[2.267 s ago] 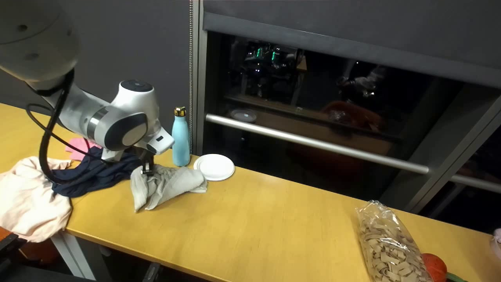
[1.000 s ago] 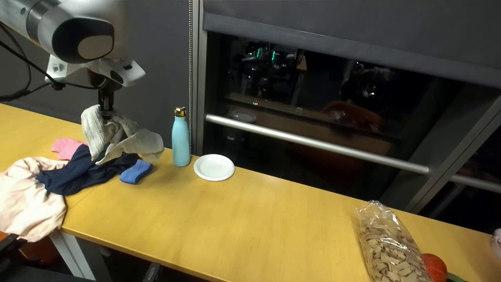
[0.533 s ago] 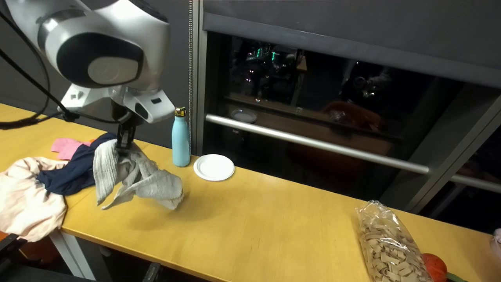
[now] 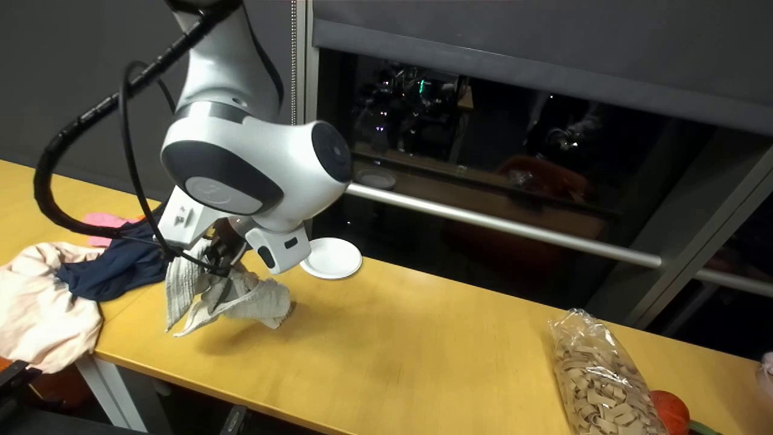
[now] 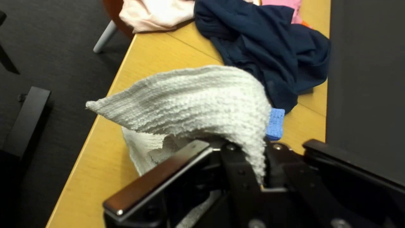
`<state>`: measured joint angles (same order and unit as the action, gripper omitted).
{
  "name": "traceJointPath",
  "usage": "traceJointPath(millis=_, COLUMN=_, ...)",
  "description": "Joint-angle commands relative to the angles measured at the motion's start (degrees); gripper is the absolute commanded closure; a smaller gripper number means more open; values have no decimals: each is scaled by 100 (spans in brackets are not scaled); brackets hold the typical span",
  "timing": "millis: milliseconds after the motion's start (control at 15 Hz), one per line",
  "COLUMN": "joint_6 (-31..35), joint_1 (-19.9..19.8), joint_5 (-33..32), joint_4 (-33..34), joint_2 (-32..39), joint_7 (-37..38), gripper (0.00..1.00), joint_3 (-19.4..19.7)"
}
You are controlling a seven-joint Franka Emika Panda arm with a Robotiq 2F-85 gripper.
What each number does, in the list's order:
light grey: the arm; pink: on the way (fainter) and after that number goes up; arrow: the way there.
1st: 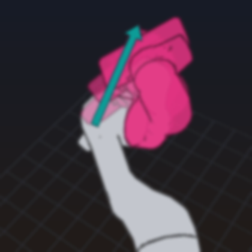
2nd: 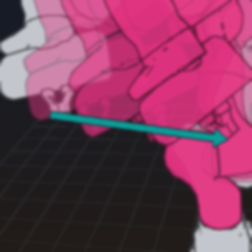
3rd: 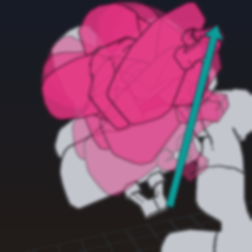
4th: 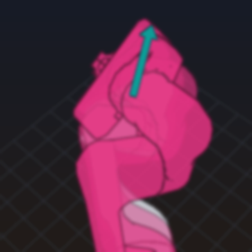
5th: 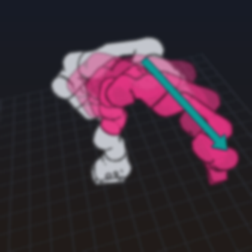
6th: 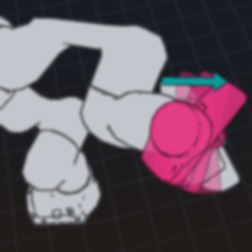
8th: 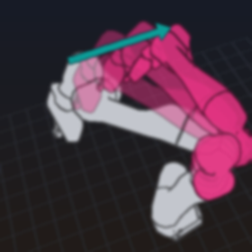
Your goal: Move the white plate to the right and then use the white towel to wipe the table
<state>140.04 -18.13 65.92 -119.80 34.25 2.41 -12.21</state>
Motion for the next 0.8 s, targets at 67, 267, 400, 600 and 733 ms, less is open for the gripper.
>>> traceJointPath(millis=67, joint_6=-851, joint_1=196, joint_5=864, joint_4=234, joint_2=602, joint_7=-1141, gripper=96, joint_3=704)
traceJointPath(millis=267, joint_6=-730, joint_1=576, joint_5=643, joint_4=340, joint_2=794, joint_7=-990, gripper=96, joint_3=1105)
traceJointPath(millis=400, joint_6=-447, joint_1=945, joint_5=425, joint_4=437, joint_2=808, joint_7=-538, gripper=96, joint_3=1325)
traceJointPath(millis=600, joint_6=-46, joint_1=1370, joint_5=65, joint_4=619, joint_2=886, joint_7=-115, gripper=96, joint_3=1547)
traceJointPath(millis=733, joint_6=136, joint_1=1562, joint_5=-269, joint_4=692, joint_2=907, joint_7=237, gripper=61, joint_3=1614)
